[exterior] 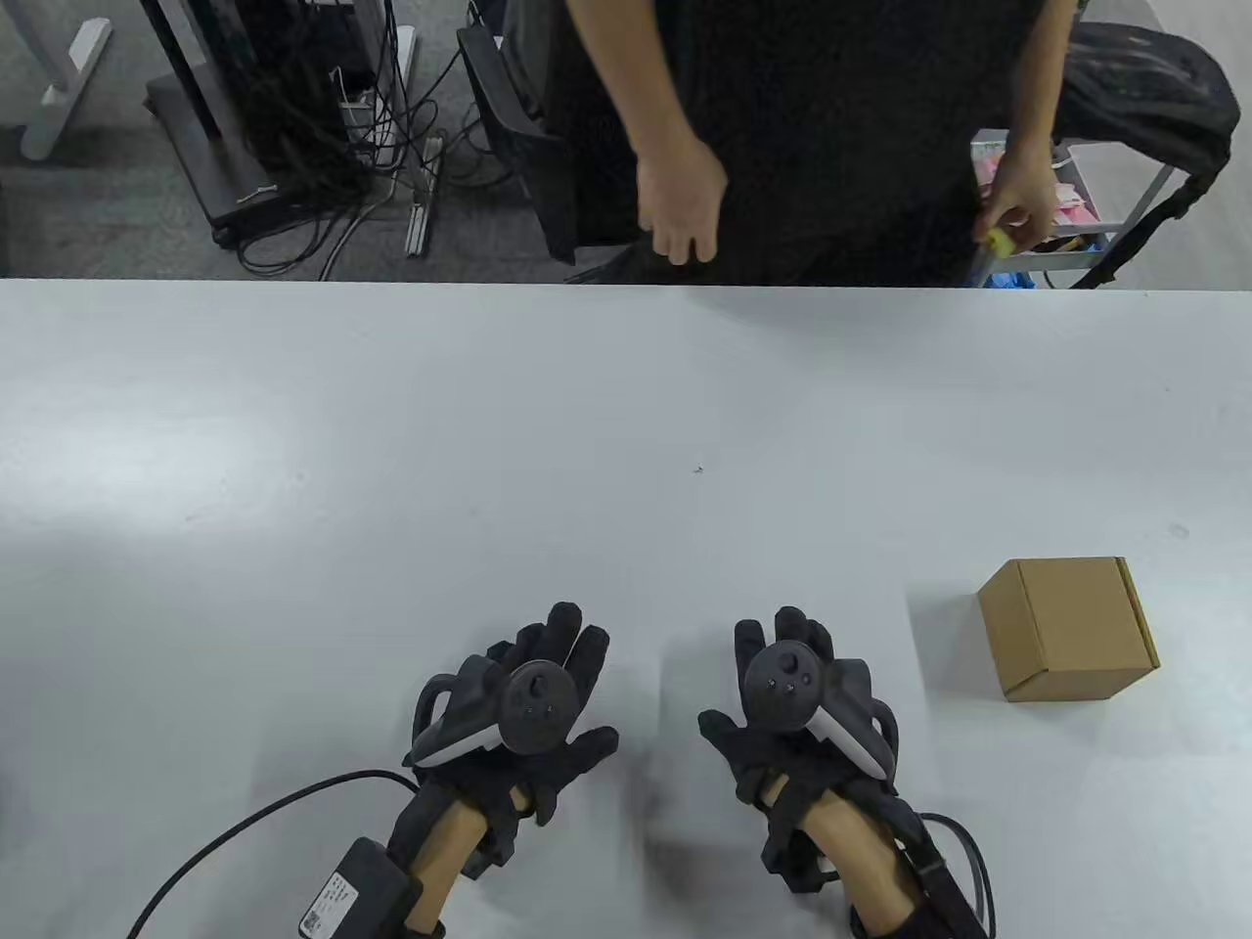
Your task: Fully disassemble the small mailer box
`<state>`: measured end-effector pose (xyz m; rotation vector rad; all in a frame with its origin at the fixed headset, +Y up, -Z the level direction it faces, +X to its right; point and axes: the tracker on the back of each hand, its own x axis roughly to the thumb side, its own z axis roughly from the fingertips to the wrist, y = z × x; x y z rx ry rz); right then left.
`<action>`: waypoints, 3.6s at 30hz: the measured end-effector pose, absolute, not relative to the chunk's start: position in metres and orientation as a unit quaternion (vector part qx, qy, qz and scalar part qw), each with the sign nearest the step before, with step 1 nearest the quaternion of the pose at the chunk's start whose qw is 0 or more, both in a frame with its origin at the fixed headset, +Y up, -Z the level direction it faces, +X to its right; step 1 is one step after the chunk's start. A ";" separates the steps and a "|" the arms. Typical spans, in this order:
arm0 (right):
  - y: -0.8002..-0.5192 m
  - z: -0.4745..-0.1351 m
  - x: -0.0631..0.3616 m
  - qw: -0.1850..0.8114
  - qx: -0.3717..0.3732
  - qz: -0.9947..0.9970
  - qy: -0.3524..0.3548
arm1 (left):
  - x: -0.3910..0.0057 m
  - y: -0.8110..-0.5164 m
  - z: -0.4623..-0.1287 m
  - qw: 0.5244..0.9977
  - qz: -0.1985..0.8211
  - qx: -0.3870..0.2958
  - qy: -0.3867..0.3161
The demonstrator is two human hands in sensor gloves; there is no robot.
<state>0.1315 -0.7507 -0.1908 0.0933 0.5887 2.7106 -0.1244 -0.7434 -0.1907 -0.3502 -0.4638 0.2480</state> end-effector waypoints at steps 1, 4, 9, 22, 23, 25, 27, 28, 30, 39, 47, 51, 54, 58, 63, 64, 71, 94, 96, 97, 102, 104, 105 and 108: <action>-0.751 -0.191 0.131 0.181 0.033 0.960 0.209 | -0.125 -0.743 -0.191 0.951 0.122 -0.172 -0.228; -0.749 -0.190 0.130 0.181 0.034 0.962 0.203 | -0.125 -0.743 -0.190 0.950 0.123 -0.172 -0.228; -0.745 -0.191 0.133 0.183 0.027 0.964 0.191 | -0.126 -0.743 -0.191 0.951 0.122 -0.169 -0.230; -0.739 -0.199 0.159 0.158 -0.029 0.975 0.155 | -0.124 -0.743 -0.189 0.949 0.123 -0.174 -0.233; -0.738 -0.200 0.162 0.158 -0.036 0.975 0.152 | -0.124 -0.743 -0.189 0.949 0.122 -0.175 -0.233; -0.734 -0.201 0.171 0.154 -0.056 0.976 0.140 | -0.124 -0.744 -0.189 0.948 0.124 -0.179 -0.233; -0.730 -0.203 0.181 0.147 -0.077 0.978 0.127 | -0.124 -0.744 -0.189 0.947 0.127 -0.182 -0.233; -0.729 -0.203 0.184 0.145 -0.083 0.978 0.124 | -0.123 -0.744 -0.189 0.947 0.127 -0.182 -0.233; -0.724 -0.205 0.197 0.146 -0.114 0.976 0.113 | -0.123 -0.743 -0.189 0.947 0.125 -0.180 -0.234; -0.709 -0.209 0.268 0.185 -0.235 0.952 0.061 | -0.121 -0.744 -0.189 0.945 0.125 -0.184 -0.238; -0.704 -0.213 0.319 0.197 -0.280 0.939 0.028 | -0.111 -0.745 -0.188 0.943 0.125 -0.186 -0.245; -0.704 -0.221 0.337 0.180 -0.284 0.942 0.024 | -0.105 -0.746 -0.188 0.941 0.124 -0.192 -0.248; -0.703 -0.226 0.349 0.184 -0.287 0.940 0.029 | -0.103 -0.747 -0.188 0.941 0.125 -0.194 -0.247; -0.704 -0.232 0.362 0.186 -0.283 0.940 0.039 | -0.102 -0.748 -0.190 0.941 0.126 -0.198 -0.246; -0.705 -0.234 0.377 0.181 -0.286 0.939 0.053 | -0.103 -0.748 -0.190 0.940 0.126 -0.200 -0.244; -0.708 -0.234 0.380 0.192 -0.282 0.938 0.066 | -0.103 -0.748 -0.190 0.941 0.126 -0.200 -0.244; -0.714 -0.234 0.384 0.193 -0.287 0.934 0.094 | -0.103 -0.747 -0.189 0.938 0.128 -0.209 -0.243; -0.690 -0.210 0.318 0.189 -0.267 0.945 -0.026 | -0.107 -0.744 -0.187 0.940 0.129 -0.203 -0.244; -0.690 -0.208 0.302 0.196 -0.251 0.948 -0.010 | -0.108 -0.743 -0.186 0.940 0.128 -0.200 -0.244; -0.690 -0.207 0.294 0.198 -0.242 0.950 0.000 | -0.109 -0.742 -0.186 0.941 0.129 -0.199 -0.244; -0.694 -0.206 0.252 0.189 -0.209 0.959 0.040 | -0.114 -0.739 -0.183 0.941 0.129 -0.193 -0.244; -0.695 -0.205 0.235 0.184 -0.202 0.961 0.048 | -0.115 -0.738 -0.182 0.941 0.126 -0.191 -0.247; -0.696 -0.205 0.228 0.183 -0.196 0.962 0.053 | -0.116 -0.738 -0.182 0.941 0.125 -0.191 -0.248; -0.698 -0.203 0.203 0.184 -0.183 0.963 0.067 | -0.119 -0.739 -0.181 0.941 0.123 -0.193 -0.250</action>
